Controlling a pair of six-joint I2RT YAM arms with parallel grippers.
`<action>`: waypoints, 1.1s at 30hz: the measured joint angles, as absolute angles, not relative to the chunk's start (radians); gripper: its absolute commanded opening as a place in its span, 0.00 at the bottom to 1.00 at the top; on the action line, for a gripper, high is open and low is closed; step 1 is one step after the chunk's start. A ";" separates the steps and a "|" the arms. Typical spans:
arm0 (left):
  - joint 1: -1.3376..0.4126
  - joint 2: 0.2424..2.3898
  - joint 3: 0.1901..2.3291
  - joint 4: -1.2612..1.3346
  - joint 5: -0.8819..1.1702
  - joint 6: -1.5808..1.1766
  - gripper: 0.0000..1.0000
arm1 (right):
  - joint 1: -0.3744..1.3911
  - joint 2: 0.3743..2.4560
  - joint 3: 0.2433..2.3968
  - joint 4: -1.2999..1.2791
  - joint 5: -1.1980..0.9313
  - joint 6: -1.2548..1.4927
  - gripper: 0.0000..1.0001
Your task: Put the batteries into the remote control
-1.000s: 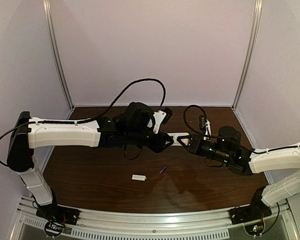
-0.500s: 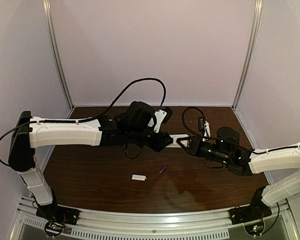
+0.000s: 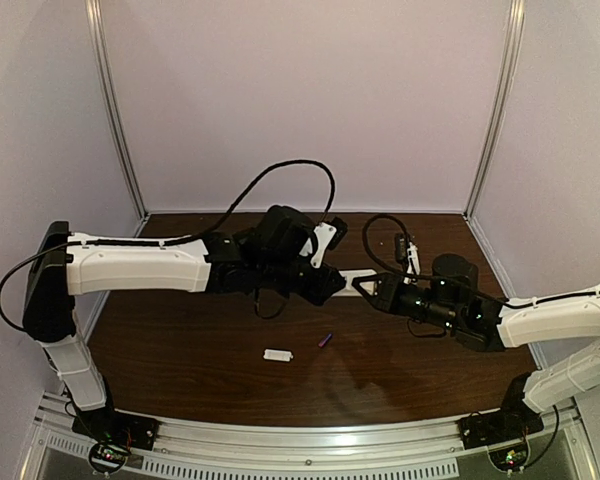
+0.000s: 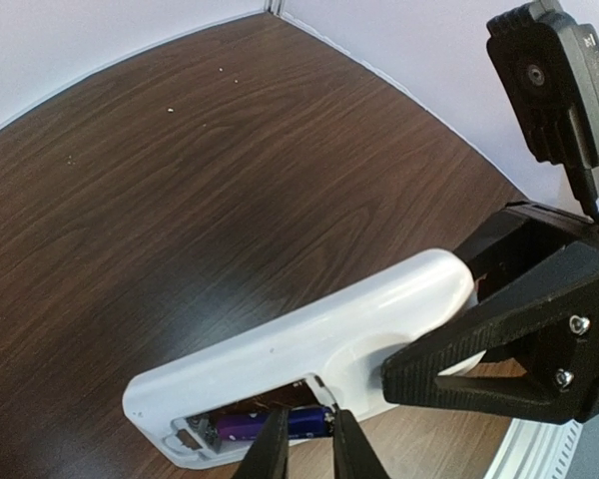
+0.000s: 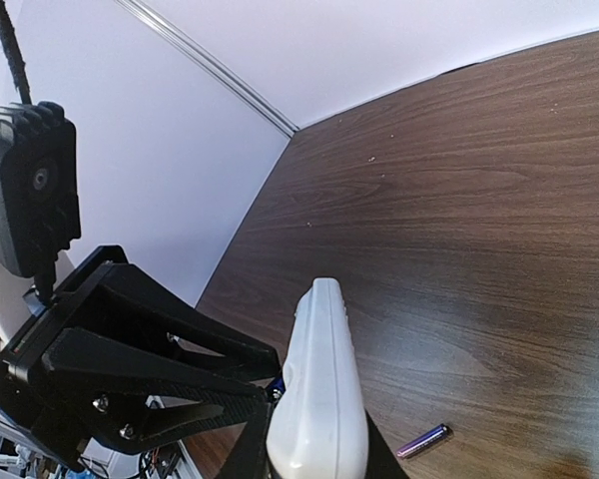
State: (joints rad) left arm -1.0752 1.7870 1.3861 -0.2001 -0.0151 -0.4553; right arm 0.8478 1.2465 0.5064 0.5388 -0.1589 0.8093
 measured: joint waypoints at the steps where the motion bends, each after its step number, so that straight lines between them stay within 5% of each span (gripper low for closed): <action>1: -1.075 1.787 1.386 -0.200 -0.016 -0.456 0.16 | 0.849 1.246 0.506 0.539 -0.159 0.809 0.00; 33: -1.084 1.824 1.404 -0.188 -0.019 -0.464 0.07 | 0.857 1.204 0.506 0.466 -0.154 0.807 0.00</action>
